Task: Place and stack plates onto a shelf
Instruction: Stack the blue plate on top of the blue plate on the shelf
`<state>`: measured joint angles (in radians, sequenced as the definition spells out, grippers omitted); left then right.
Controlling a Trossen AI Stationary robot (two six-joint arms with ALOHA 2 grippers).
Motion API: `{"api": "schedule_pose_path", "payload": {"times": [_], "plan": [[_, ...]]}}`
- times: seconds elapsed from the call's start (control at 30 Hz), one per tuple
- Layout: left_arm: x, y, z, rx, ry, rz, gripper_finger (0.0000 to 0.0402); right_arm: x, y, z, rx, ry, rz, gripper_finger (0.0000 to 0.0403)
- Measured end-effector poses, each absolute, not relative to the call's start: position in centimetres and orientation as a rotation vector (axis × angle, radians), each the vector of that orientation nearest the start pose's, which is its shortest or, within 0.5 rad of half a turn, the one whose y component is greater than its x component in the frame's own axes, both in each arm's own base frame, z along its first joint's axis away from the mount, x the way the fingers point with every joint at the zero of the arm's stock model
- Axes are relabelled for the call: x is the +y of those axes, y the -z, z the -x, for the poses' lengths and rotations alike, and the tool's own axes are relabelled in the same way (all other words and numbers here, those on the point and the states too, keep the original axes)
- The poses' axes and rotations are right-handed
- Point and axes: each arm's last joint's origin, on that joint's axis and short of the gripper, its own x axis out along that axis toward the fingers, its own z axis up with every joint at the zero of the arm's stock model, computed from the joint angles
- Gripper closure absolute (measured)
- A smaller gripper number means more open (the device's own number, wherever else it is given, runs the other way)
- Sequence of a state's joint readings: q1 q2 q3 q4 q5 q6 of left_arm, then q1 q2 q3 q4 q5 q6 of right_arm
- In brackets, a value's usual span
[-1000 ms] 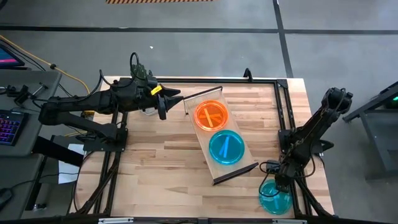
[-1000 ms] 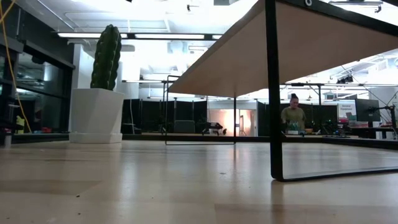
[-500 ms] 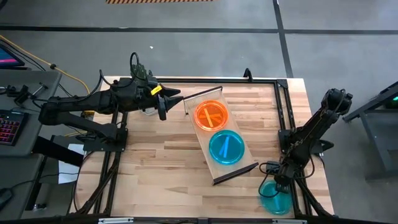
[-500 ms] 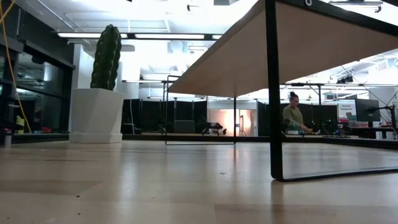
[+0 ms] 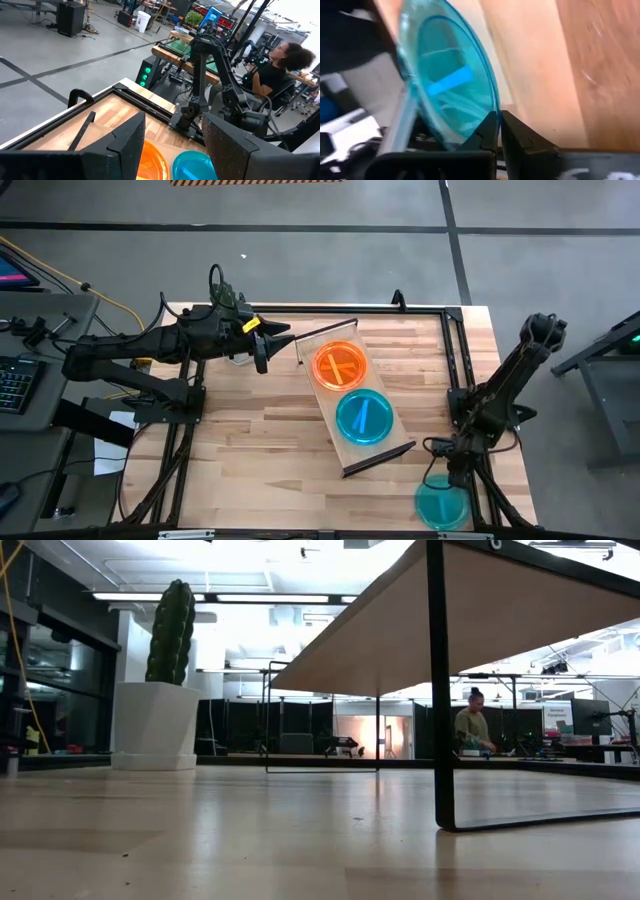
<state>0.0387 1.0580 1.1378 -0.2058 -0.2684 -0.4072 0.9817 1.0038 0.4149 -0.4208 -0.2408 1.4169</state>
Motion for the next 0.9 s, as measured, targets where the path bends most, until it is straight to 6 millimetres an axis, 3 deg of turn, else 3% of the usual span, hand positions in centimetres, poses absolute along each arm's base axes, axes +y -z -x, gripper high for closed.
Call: {"api": "schedule_pose_path", "payload": {"times": [0.33, 0.53, 0.9], "plan": [[1.6, -40.1, -22.4, 0.060, -0.328, 0.396, 0.0216, 12.7, -18.1, -8.0, 1.368, -0.232, -0.838, 0.0403], [1.6, -40.1, -22.4, 0.059, -0.328, 0.398, 0.0216, 11.9, -19.7, -7.4, 1.315, -0.361, -0.913, 0.0403], [1.6, -40.1, -22.4, 0.057, -0.331, 0.399, 0.0216, 10.8, -24.6, -7.0, 0.959, -0.629, -1.281, 0.0403]]}}
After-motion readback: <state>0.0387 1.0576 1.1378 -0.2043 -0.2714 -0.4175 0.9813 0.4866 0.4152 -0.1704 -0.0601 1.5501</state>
